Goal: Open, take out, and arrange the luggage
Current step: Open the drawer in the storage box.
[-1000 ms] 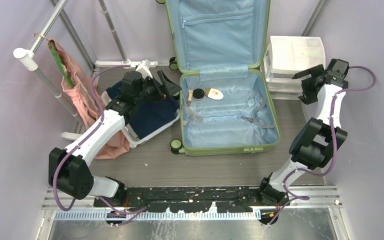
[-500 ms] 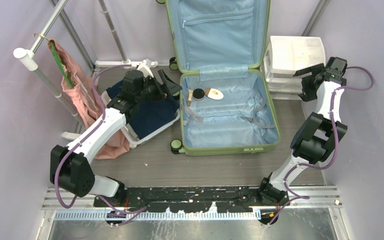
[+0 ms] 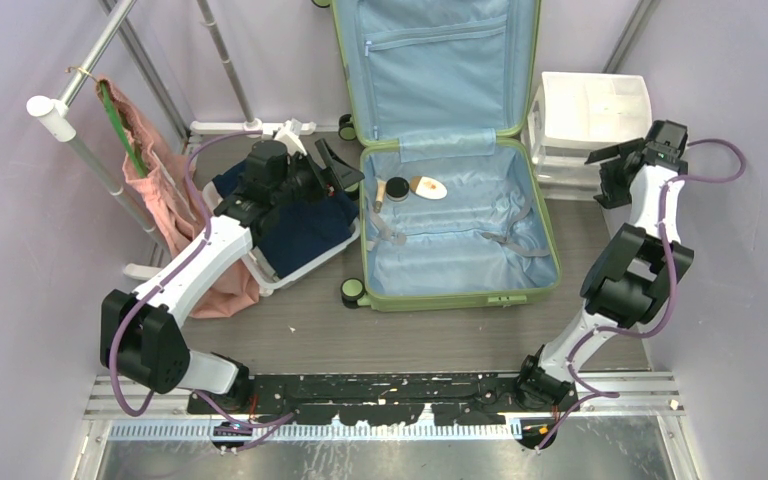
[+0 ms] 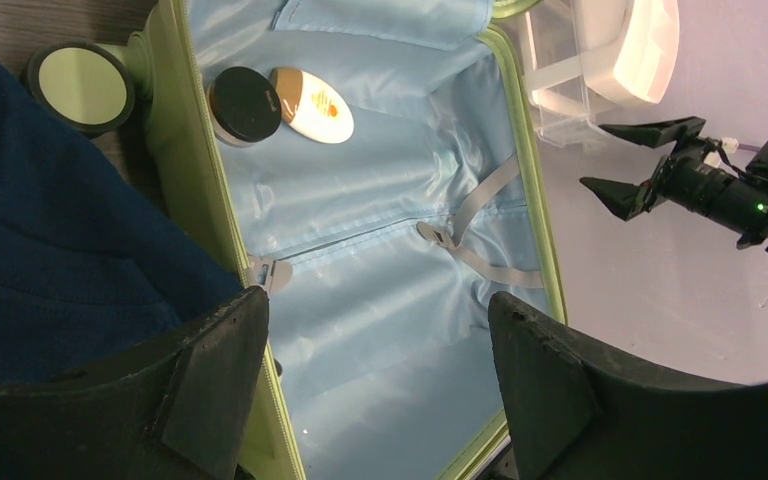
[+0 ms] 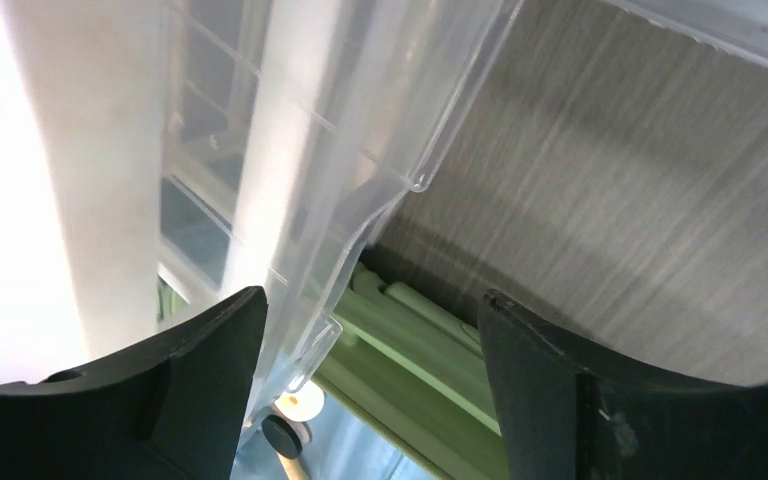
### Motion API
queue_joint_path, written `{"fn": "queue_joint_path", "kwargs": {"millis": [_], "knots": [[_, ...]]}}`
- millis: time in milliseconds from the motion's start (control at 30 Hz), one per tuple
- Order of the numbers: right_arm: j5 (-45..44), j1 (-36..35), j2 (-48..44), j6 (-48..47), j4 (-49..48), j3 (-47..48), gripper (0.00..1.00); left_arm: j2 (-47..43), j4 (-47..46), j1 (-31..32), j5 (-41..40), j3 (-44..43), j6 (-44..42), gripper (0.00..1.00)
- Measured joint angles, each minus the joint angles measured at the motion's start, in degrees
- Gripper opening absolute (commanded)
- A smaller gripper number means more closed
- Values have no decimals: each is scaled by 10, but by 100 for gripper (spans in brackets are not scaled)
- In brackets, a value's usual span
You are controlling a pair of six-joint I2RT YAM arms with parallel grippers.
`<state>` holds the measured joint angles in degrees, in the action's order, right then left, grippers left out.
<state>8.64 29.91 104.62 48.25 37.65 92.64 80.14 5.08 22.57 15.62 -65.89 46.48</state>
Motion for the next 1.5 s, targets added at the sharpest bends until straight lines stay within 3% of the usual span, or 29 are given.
{"fn": "queue_joint_path", "kwargs": {"millis": [300, 400, 533, 700, 767, 833, 933, 1067, 1200, 1333, 1500], "knots": [[-5, 18, -84, -8, 21, -80, 81, 0, 0, 0, 0, 0, 1, 80], [-5, 29, -103, -12, 21, -99, 86, 0, 0, 0, 0, 0, 1, 80], [0, 35, -117, -31, 22, -103, 100, 0, 0, 0, 3, 0, 2, 81], [7, 37, -144, -94, 19, -103, 100, 1, 0, 0, 10, 0, 0, 84], [12, 39, -159, -124, 18, -104, 100, 1, 0, 0, 11, -1, -4, 91], [20, 42, -178, -161, 18, -108, 100, 1, 1, -1, 12, -3, -9, 99], [54, 52, -210, -229, 19, -122, 100, 1, -3, -5, 17, -3, -15, 100], [160, 64, -244, -369, 34, -129, 100, 6, -4, -19, 33, -8, -20, 91], [273, 59, -250, -505, 73, -114, 100, 50, 50, -24, 45, -75, -39, 85], [333, -4, -230, -632, 120, -66, 100, 76, 95, -24, 51, -117, -56, 82], [356, -157, -183, -812, 179, -19, 100, 83, 120, -24, 54, -120, -58, 78]]}}
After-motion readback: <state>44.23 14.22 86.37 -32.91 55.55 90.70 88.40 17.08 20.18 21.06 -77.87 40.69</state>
